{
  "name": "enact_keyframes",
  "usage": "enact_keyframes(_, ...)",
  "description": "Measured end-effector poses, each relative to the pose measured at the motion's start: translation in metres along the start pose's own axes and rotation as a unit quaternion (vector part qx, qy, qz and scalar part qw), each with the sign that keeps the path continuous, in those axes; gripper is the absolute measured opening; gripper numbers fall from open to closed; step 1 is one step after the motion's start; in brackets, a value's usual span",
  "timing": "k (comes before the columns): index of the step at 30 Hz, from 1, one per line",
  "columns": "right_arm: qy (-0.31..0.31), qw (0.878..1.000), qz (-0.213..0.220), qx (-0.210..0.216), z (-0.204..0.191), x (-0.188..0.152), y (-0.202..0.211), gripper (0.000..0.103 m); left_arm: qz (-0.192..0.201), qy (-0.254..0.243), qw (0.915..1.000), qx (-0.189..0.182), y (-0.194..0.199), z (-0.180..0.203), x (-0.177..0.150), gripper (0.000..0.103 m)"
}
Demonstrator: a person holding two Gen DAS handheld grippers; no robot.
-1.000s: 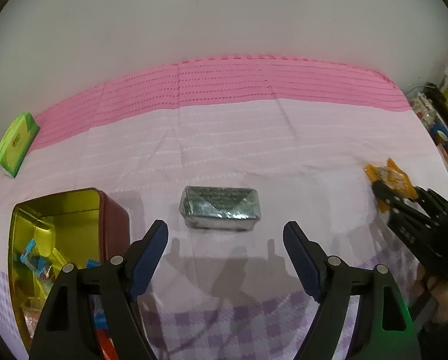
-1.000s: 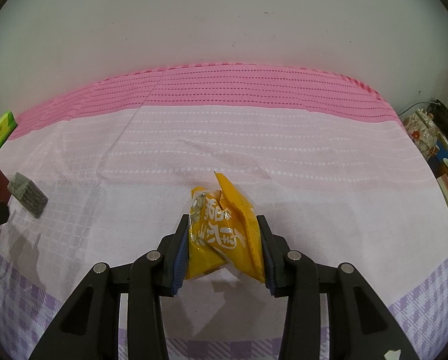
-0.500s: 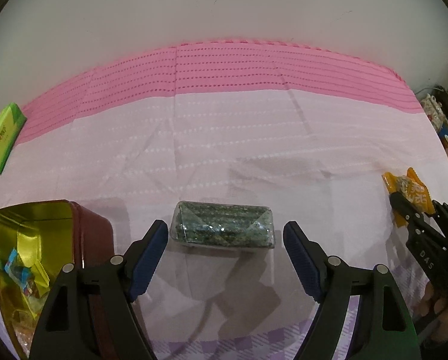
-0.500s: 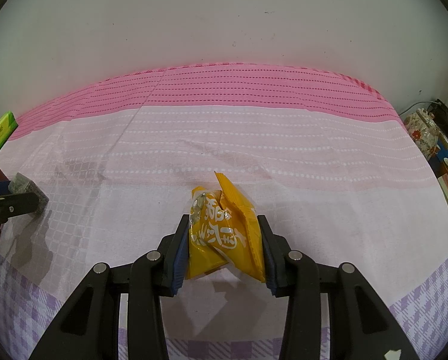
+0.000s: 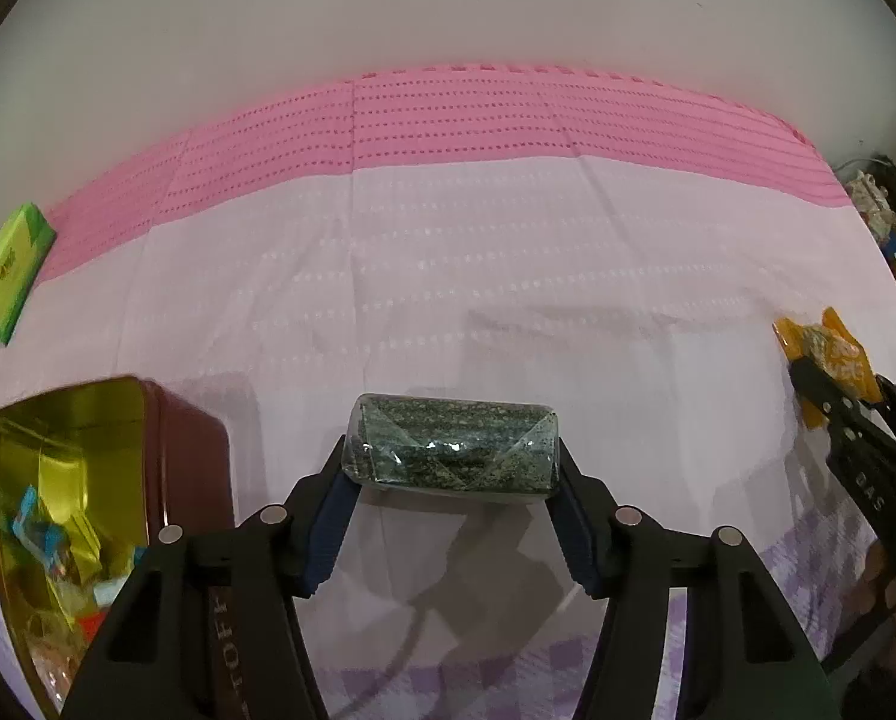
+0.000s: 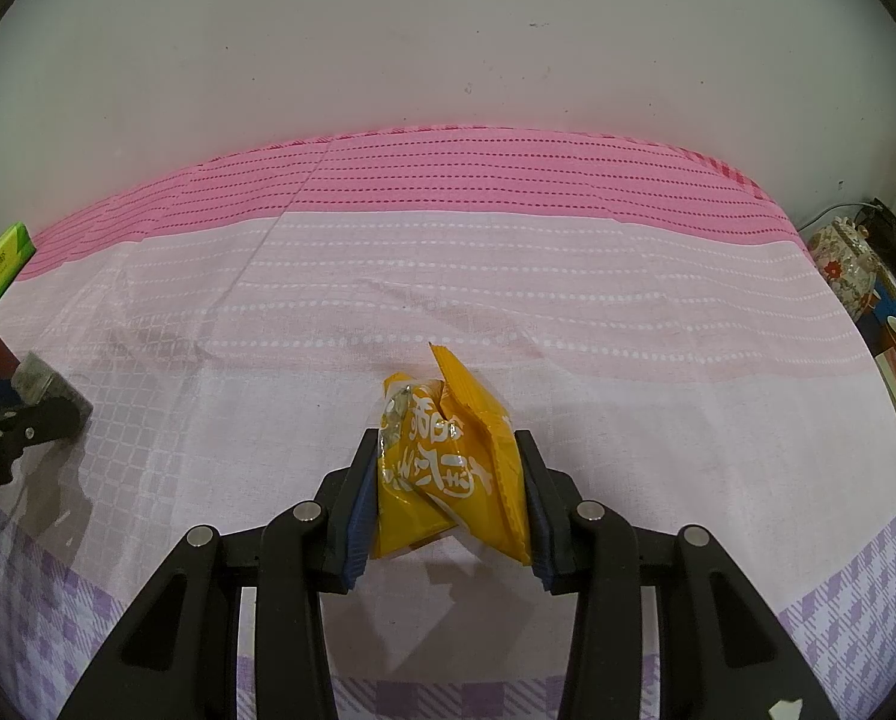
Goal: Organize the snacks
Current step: 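Grasp the grey rectangular pack with the left gripper while the right holds the orange bag, then carry the grey pack over the gold tin with the left gripper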
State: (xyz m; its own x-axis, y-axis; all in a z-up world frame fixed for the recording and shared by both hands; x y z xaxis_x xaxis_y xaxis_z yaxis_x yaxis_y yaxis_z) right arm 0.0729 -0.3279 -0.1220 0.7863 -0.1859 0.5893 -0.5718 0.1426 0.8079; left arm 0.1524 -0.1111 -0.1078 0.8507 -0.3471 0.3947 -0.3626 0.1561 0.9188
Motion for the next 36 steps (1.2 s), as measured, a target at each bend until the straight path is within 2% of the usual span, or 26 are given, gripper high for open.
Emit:
enact_keyframes(10,0.000,1.000,0.000,0.000,0.000,0.000,0.000,0.039,-0.008,0.006,0.9998,-0.015,0.016,0.004,-0.026,0.060)
enact_keyframes(22,0.001,1.000,0.000,-0.003,-0.001,-0.001,0.000,0.039,0.006,0.014,0.9997,-0.022,0.050,0.007,-0.049,0.060)
enact_keyframes(36,0.003,1.000,0.000,-0.005,-0.001,-0.001,-0.001,0.040,0.037,0.054,0.9978,-0.012,0.089,-0.032,-0.051,0.060)
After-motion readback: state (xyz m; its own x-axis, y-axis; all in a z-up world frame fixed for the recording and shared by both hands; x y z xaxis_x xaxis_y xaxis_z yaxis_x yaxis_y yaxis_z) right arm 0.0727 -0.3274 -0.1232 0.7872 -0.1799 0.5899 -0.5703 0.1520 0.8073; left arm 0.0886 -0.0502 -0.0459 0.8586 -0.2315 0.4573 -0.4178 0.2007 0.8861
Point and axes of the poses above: each gripper's, at about its wrist camera, not at the fingertips, and y roughly against the way its jaws point, z to its right, x to its top, the point moved 4 cm from there along -y, roughly the way its jaws point, and after that the axes turned 3 degrees about -z, right-handed, at the moved point
